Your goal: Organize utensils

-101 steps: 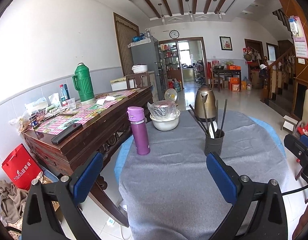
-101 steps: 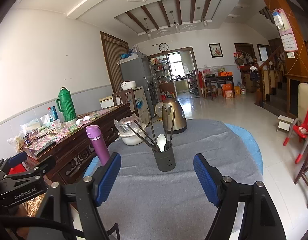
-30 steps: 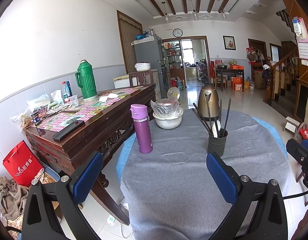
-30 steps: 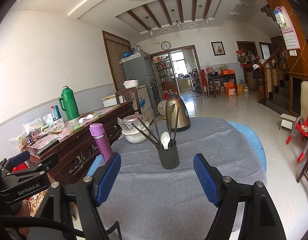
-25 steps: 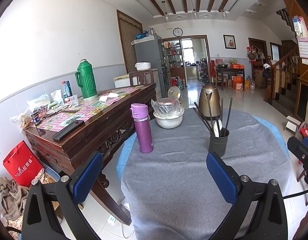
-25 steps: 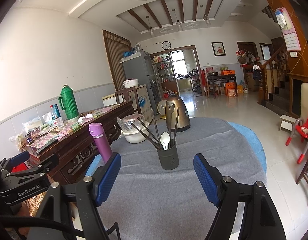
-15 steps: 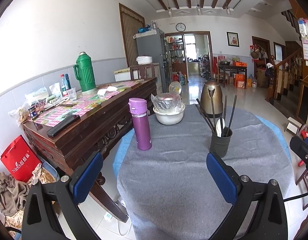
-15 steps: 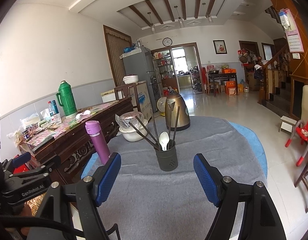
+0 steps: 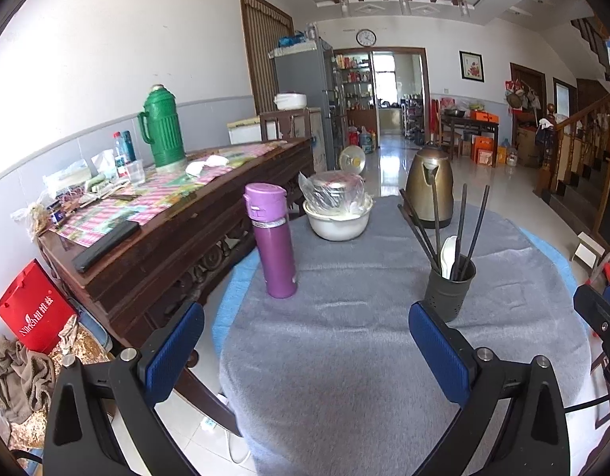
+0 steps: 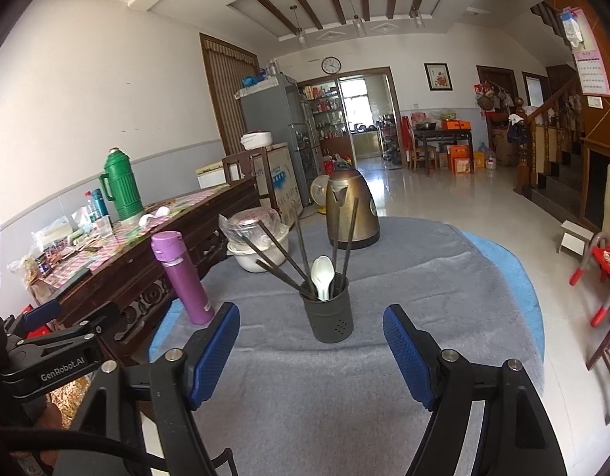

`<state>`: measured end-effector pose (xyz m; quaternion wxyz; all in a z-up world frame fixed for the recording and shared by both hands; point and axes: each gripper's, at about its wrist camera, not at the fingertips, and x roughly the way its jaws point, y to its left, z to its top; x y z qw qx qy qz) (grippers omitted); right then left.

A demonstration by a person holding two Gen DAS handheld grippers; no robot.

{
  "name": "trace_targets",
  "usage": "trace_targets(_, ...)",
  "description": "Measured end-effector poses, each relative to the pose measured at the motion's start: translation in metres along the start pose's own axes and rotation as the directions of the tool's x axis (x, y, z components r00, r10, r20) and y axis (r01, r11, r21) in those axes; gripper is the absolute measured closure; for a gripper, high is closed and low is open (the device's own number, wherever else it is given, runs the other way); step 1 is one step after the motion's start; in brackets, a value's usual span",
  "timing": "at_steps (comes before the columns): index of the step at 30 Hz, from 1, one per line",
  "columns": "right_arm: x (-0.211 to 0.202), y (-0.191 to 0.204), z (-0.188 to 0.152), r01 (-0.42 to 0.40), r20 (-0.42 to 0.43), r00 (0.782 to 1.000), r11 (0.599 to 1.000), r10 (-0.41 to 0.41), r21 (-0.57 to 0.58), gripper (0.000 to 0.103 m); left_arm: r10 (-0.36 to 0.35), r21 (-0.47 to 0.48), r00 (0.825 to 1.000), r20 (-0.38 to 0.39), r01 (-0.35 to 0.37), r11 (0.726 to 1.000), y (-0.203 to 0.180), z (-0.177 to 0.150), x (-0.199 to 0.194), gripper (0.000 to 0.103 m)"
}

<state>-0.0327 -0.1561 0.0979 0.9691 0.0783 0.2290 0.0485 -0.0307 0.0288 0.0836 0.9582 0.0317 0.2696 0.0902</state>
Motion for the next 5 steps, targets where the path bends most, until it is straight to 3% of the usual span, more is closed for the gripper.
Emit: trace_targets(5,0.035,-0.019,-0.001,0.029,-0.052,0.998,0.999,-0.027,0.031,0.025,-0.048,0.023,0.998,-0.045,0.049,0.999,-0.018,0.004,0.036,0.001)
